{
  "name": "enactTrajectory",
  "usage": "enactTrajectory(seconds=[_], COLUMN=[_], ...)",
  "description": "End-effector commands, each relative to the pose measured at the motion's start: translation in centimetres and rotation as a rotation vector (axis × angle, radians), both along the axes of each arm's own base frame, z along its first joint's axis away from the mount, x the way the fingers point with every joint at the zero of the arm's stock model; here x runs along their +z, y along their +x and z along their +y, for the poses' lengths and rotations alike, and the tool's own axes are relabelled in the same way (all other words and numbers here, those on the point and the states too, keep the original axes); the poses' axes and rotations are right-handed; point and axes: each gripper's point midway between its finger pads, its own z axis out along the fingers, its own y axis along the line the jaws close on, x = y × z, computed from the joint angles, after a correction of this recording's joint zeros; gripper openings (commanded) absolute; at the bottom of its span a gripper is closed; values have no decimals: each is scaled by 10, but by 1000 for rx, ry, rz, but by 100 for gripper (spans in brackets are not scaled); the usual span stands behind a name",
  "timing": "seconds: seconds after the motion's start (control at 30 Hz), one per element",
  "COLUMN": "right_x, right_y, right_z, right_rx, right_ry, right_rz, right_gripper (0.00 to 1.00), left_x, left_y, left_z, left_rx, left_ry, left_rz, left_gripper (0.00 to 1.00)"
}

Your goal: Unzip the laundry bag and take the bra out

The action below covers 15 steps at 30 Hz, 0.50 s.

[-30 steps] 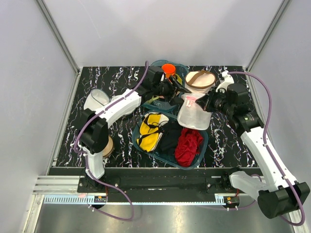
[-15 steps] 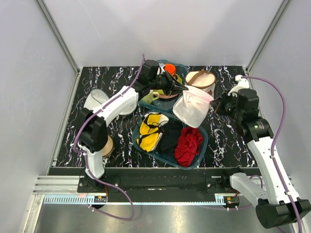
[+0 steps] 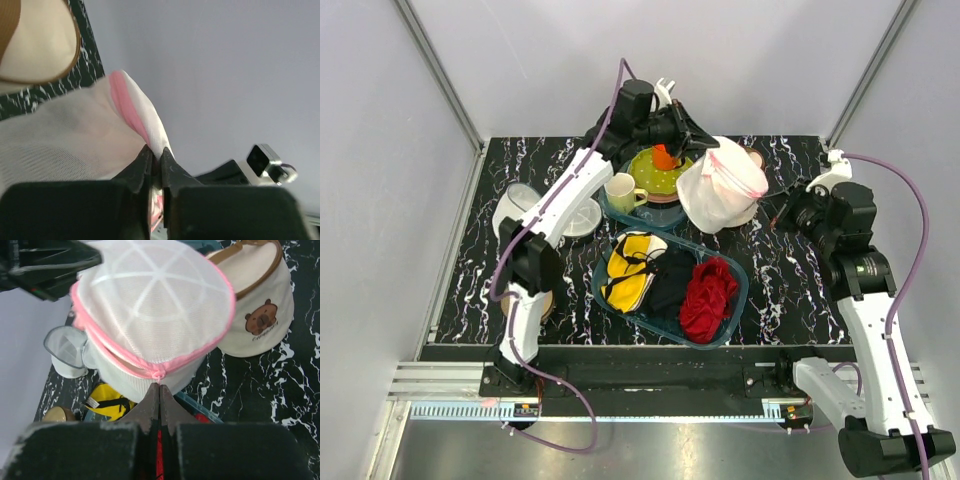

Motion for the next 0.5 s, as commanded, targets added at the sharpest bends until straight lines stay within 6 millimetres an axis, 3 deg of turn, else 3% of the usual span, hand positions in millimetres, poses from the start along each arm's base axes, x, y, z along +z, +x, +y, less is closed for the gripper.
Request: enactTrajectory(seconds=[0.0, 0.03, 0.1, 0.17, 0.2, 0.37, 0.47], right_x=[20, 13, -1, -25, -34, -87, -105], right_y=[3, 7, 13, 18, 20, 27, 32], right_z=[4, -2, -11, -20, -23, -27, -33], right_rx=[8, -34, -87, -141, -152, -177, -214], right_ry=[55, 45, 27, -2, -16, -47, -67], right_rz=[-48, -32, -6, 38, 57, 178, 216], right_gripper=[0, 0, 0, 0, 0, 0, 0], left_x=[-5, -22, -28, -26, -41, -19, -17], left_y=[25, 30, 24, 20, 19, 0, -20], left_z=[-20, -25, -25, -16, -11, 14, 7], left_rx=[-8, -24, -67, -54, -52, -41, -93], left_ry=[39, 65, 80, 135, 173, 247, 230], left_rz=[-163, -173, -179, -241, -226, -328, -318], left_gripper=[51, 62, 80, 88, 90, 90, 88])
